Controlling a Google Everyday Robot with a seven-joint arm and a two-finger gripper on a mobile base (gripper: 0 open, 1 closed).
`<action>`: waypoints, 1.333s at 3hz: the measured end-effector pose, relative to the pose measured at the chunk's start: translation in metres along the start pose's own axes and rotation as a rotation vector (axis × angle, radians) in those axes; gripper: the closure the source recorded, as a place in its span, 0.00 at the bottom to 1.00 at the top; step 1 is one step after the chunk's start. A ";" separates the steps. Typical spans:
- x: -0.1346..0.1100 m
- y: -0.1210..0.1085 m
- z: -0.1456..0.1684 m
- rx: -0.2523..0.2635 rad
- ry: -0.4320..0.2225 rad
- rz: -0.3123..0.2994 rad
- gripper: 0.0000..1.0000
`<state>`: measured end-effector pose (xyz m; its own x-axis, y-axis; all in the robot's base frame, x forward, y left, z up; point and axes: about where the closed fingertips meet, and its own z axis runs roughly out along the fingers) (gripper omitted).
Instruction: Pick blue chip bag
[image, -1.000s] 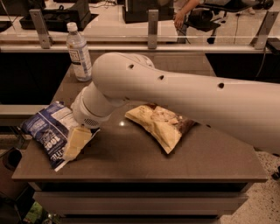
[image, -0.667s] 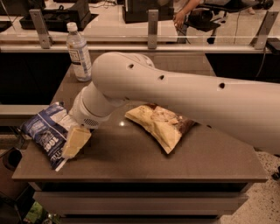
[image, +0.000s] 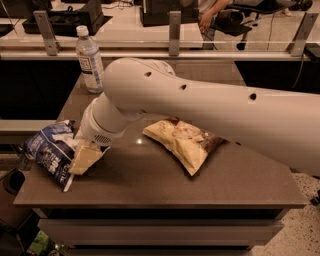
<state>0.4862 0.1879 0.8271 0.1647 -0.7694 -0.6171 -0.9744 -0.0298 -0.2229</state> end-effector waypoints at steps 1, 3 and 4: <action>-0.001 0.001 0.000 -0.001 0.000 -0.003 1.00; -0.002 0.001 0.000 -0.001 0.000 -0.003 1.00; -0.002 0.001 0.000 -0.001 0.000 -0.003 1.00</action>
Offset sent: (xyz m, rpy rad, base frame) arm -0.0010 0.0009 0.0003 -0.0007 -0.0010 0.0024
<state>0.4851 0.1890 0.8280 0.1680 -0.7694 -0.6162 -0.9740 -0.0330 -0.2243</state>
